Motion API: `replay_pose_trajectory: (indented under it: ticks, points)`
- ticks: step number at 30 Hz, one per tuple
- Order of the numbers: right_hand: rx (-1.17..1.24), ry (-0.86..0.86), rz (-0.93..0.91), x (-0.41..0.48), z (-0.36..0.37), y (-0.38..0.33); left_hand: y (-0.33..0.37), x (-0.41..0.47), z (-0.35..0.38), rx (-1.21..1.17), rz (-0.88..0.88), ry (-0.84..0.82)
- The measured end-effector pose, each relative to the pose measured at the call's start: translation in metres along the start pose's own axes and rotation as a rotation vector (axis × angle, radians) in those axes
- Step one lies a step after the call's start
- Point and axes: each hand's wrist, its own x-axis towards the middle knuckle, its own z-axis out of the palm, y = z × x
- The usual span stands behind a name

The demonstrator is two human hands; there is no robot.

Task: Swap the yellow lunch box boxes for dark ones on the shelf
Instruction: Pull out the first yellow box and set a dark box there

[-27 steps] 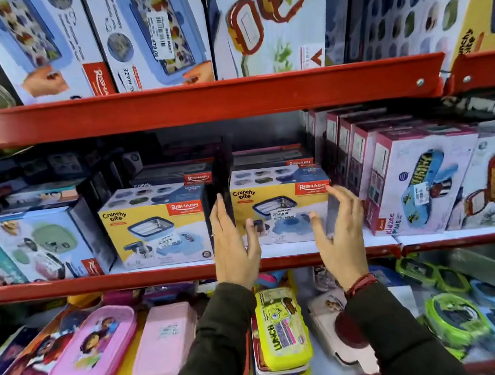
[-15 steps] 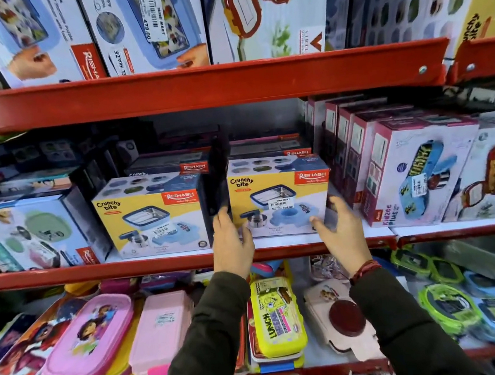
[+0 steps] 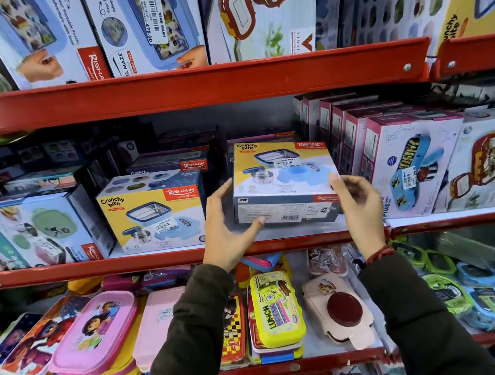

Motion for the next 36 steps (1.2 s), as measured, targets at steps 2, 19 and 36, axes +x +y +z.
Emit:
replay_pose_trajectory:
  ticks: [2,19,36]
  points:
    - [0.011,-0.035,0.001,-0.001,-0.001,-0.002,0.001,0.002,-0.001,-0.011,0.01,0.004]
    - [0.129,-0.093,0.053,0.004,-0.003,-0.009,0.013,0.016,0.012,-0.092,0.053,0.135]
    - [-0.271,-0.146,-0.003,0.02,0.033,0.036,-0.01,0.027,0.028,0.093,-0.293,0.139]
